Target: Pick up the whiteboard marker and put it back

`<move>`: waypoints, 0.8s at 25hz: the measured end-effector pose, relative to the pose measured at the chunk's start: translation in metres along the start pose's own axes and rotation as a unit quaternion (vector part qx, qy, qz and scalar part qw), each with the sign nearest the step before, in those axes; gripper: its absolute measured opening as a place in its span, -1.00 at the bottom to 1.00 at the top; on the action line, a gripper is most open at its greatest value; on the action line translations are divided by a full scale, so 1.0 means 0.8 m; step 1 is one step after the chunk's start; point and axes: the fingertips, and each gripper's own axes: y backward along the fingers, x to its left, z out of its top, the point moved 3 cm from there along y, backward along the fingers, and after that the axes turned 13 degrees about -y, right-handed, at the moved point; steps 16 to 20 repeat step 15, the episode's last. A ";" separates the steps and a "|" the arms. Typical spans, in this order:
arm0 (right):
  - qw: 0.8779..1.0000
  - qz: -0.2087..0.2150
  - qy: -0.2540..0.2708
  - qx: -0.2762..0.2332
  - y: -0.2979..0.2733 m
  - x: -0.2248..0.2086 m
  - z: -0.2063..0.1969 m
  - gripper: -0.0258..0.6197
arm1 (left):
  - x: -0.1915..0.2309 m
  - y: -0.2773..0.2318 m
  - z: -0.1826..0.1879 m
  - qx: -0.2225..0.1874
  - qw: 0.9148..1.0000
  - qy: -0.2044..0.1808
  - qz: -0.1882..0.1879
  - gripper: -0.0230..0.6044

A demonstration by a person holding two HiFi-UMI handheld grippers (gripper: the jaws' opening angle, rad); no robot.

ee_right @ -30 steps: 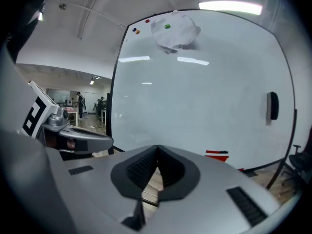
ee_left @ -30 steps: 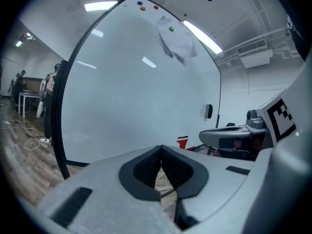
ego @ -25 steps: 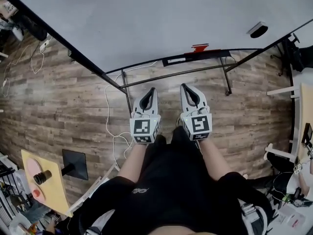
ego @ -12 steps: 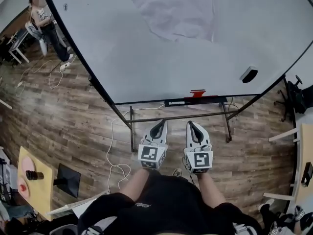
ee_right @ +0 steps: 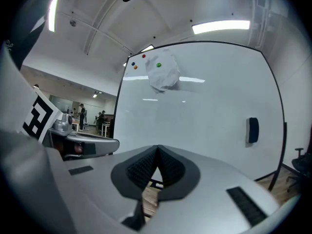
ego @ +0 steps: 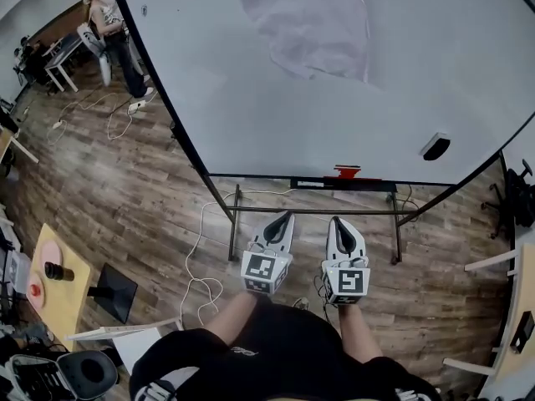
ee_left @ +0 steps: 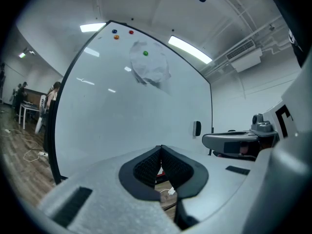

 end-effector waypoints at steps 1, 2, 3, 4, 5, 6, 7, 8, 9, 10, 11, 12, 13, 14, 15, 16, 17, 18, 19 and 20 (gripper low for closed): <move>1.000 0.003 -0.001 -0.001 0.000 0.000 0.000 -0.91 | -0.002 0.000 0.001 -0.002 1.000 0.000 0.001 -0.90; 1.000 0.007 -0.001 0.000 0.001 0.001 0.000 -0.91 | -0.004 0.001 0.002 -0.003 1.000 0.000 0.003 -0.90; 1.000 0.010 -0.002 0.000 0.001 0.002 0.000 -0.91 | -0.005 0.002 0.003 -0.002 1.000 -0.001 0.004 -0.90; 1.000 0.013 -0.002 0.001 0.002 0.003 -0.001 -0.91 | -0.005 0.003 0.003 0.000 1.000 -0.002 0.006 -0.90; 1.000 0.015 -0.002 0.001 0.002 0.004 -0.002 -0.91 | -0.005 0.005 0.003 0.001 1.000 -0.002 0.008 -0.90; 1.000 0.017 -0.002 0.002 0.002 0.004 -0.003 -0.91 | -0.004 0.006 0.003 0.003 1.000 -0.003 0.010 -0.90; 1.000 0.019 -0.001 0.002 0.002 0.005 -0.003 -0.91 | -0.004 0.007 0.003 0.004 1.000 -0.002 0.013 -0.90; 1.000 0.021 -0.001 0.002 0.002 0.006 -0.003 -0.91 | -0.004 0.009 0.003 0.005 1.000 -0.001 0.015 -0.90; 1.000 0.023 -0.001 0.002 0.002 0.007 -0.002 -0.91 | -0.003 0.010 0.003 0.005 1.000 -0.001 0.017 -0.90; 1.000 0.025 0.000 0.002 0.002 0.008 -0.002 -0.91 | -0.004 0.011 0.003 0.005 1.000 0.000 0.018 -0.90; 1.000 0.027 0.000 0.002 0.003 0.010 -0.002 -0.91 | -0.004 0.013 0.003 0.005 1.000 0.000 0.019 -0.90; 1.000 0.028 0.000 0.002 0.003 0.011 -0.002 -0.91 | -0.004 0.014 0.003 0.006 1.000 0.000 0.019 -0.90; 1.000 0.029 0.000 0.003 0.004 0.012 -0.003 -0.91 | -0.005 0.015 0.003 0.006 1.000 0.000 0.019 -0.90; 1.000 0.030 0.000 0.003 0.004 0.013 -0.004 -0.91 | -0.006 0.017 0.002 0.007 1.000 0.000 0.019 -0.90; 1.000 0.031 0.000 0.003 0.005 0.015 -0.005 -0.91 | -0.007 0.018 0.002 0.007 1.000 0.000 0.019 -0.90; 1.000 0.031 0.000 0.003 0.005 0.015 -0.005 -0.91 | -0.007 0.018 0.002 0.007 1.000 0.000 0.019 -0.90; 1.000 0.031 0.000 0.003 0.005 0.015 -0.005 -0.91 | -0.007 0.018 0.002 0.007 1.000 0.000 0.019 -0.90; 1.000 0.031 0.000 0.003 0.005 0.015 -0.005 -0.91 | -0.007 0.018 0.002 0.007 1.000 0.000 0.019 -0.90; 1.000 0.031 0.000 0.003 0.005 0.015 -0.005 -0.91 | -0.007 0.018 0.002 0.007 1.000 0.000 0.019 -0.90; 1.000 0.031 0.000 0.003 0.005 0.015 -0.005 -0.91 | -0.007 0.018 0.002 0.007 1.000 0.000 0.019 -0.90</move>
